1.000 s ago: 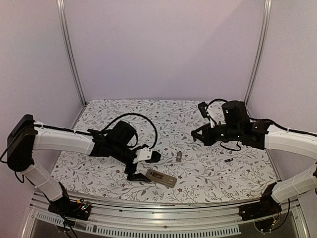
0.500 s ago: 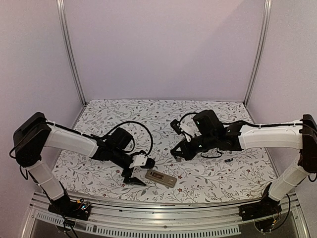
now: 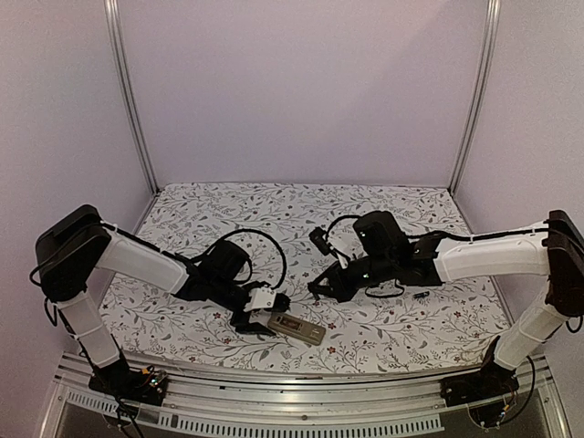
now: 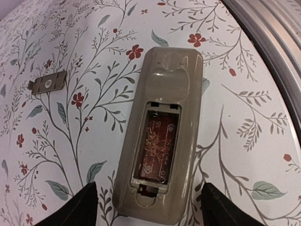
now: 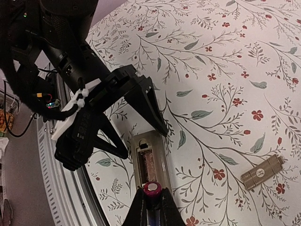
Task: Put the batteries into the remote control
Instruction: Place the battery in the battery compartment.
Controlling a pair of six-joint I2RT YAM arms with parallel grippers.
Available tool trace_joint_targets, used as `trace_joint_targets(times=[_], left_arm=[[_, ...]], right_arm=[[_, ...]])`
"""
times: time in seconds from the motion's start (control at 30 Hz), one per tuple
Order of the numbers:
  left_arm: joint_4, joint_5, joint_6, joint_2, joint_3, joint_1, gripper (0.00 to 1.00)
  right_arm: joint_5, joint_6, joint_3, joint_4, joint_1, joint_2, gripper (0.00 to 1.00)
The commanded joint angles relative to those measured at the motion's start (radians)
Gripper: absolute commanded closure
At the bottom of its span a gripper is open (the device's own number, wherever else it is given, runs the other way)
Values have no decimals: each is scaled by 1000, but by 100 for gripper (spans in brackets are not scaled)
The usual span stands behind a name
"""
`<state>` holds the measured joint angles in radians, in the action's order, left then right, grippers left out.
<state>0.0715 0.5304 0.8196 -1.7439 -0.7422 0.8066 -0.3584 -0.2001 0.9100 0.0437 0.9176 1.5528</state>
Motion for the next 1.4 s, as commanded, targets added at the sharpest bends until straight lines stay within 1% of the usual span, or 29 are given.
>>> trace_joint_targets(times=[0.0, 0.1, 0.13, 0.2, 0.27, 0.37, 0.5, 0.6, 0.83, 1.03, 1.2, 1.37], left_arm=[[56, 1, -10, 11, 38, -4, 25], [92, -13, -34, 35, 58, -9, 23], [95, -9, -41, 47, 63, -13, 20], [94, 6, -68, 80, 74, -20, 12], [119, 14, -114, 128, 98, -29, 8], [158, -7, -209, 177, 120, -40, 6], [151, 5, -272, 229, 133, -49, 5], [142, 27, -312, 280, 152, -53, 3], [177, -5, -485, 408, 211, -91, 1], [248, -20, -510, 443, 267, -94, 0], [268, -28, -515, 457, 283, -97, 0], [276, -32, -524, 466, 289, -104, 0]], right_arm=[[-37, -30, 90, -146, 67, 131, 100], [-53, 9, 159, -110, 109, 220, 100], [-58, 15, 175, -95, 117, 256, 100], [-71, 20, 188, -77, 125, 294, 100], [-75, 22, 185, -77, 126, 312, 100], [-70, 27, 178, -76, 127, 314, 100], [-61, 41, 195, -46, 128, 342, 100], [-30, 62, 212, 8, 127, 369, 100], [19, 94, 252, 71, 127, 408, 100], [63, 113, 298, 125, 127, 410, 100], [54, 143, 360, 168, 128, 419, 100], [62, 147, 358, 226, 131, 435, 100]])
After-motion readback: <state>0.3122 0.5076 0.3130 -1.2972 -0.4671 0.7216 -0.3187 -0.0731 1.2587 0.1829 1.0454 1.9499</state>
